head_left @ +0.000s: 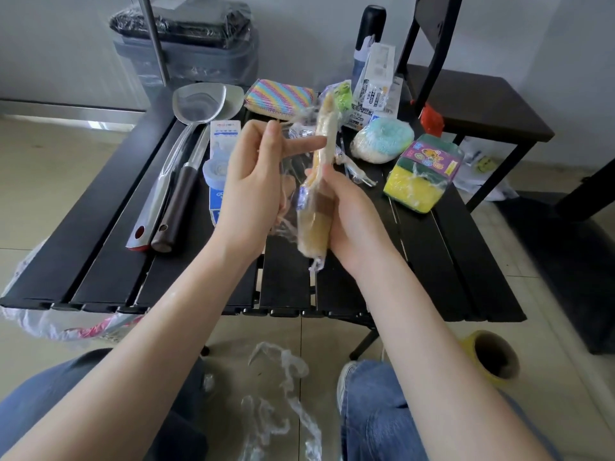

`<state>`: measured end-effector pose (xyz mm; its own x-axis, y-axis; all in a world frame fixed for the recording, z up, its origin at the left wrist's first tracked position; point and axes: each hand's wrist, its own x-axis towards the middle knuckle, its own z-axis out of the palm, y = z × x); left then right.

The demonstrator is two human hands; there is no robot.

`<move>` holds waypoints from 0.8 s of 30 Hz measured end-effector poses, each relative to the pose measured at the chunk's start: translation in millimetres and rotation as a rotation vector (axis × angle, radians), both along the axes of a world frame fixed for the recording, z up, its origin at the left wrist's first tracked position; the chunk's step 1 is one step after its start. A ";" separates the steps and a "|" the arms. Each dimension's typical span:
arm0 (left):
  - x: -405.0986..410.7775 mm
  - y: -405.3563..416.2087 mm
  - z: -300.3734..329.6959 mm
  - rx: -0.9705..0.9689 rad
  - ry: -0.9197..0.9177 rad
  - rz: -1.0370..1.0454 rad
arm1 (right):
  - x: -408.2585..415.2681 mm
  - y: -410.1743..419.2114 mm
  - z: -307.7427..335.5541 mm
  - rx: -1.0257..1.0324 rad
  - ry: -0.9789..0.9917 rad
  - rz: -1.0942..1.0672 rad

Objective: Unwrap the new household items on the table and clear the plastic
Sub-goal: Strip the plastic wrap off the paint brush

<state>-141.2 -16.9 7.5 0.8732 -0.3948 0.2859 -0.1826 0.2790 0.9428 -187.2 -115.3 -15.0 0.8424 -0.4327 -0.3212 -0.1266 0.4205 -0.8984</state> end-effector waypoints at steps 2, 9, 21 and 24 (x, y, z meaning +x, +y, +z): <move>3.5 3.1 -0.1 -0.048 0.011 0.080 | 0.3 -1.0 -0.6 -0.019 -0.028 -0.090; 10.8 8.6 -7.1 -0.014 0.101 0.272 | -5.0 -9.5 1.7 0.190 -0.036 -0.143; 16.5 7.7 -10.2 0.400 -0.070 0.068 | -12.2 -13.6 13.3 0.038 -0.090 0.089; 20.1 10.7 -8.9 0.329 -0.100 0.099 | -10.9 -16.8 10.6 -0.092 -0.050 0.152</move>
<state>-121.1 -6.2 -1.4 0.8858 -0.3951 0.2434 -0.2891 -0.0597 0.9554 -198.1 -132.1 -4.3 0.9142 -0.3252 -0.2420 -0.1363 0.3157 -0.9390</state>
